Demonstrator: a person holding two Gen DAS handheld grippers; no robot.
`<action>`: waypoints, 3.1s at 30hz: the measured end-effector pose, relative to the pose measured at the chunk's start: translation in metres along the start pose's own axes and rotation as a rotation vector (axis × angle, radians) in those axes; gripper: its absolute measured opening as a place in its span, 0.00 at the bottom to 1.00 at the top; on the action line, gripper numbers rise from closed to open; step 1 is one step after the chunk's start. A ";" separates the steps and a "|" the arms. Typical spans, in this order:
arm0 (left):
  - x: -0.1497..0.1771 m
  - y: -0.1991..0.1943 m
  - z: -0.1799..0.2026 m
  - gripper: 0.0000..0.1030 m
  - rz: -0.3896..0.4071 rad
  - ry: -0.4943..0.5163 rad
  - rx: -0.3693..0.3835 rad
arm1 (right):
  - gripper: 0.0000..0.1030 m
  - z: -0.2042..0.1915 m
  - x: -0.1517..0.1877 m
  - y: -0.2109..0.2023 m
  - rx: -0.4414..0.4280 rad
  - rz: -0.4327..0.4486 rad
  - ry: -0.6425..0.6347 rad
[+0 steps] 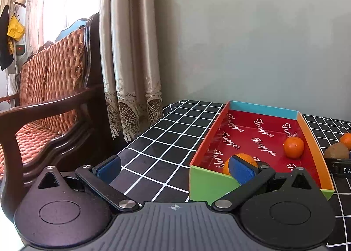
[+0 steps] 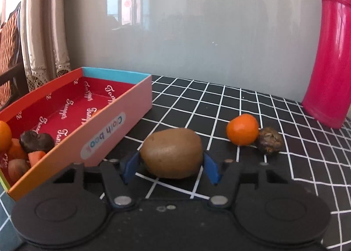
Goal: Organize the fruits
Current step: 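Lower the right gripper onto the brown kiwi and grasp it, then carry the kiwi over the box and open the right gripper, then move the left gripper toward the mandarin beside the dried fruit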
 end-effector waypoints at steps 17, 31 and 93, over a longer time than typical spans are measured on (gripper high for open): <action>0.000 -0.013 -0.013 1.00 0.000 -0.006 -0.027 | 0.59 -0.009 -0.024 -0.048 -0.032 0.087 -0.009; 0.006 -0.015 -0.021 1.00 -0.012 -0.003 -0.032 | 0.59 -0.067 -0.035 -0.085 -0.159 0.208 -0.069; -0.014 0.004 0.193 0.75 -0.002 0.157 0.300 | 0.74 0.158 0.000 -0.064 0.201 0.166 0.146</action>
Point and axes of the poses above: each gripper's, at about its wrist camera, not at the fingertips, and y roughly the way its jaws point, z to its right, x to its underside, the point moved 7 cm from there along y, roughly the way its jaws point, and after that the axes turned 13 degrees about x, right-handed, at the moved point
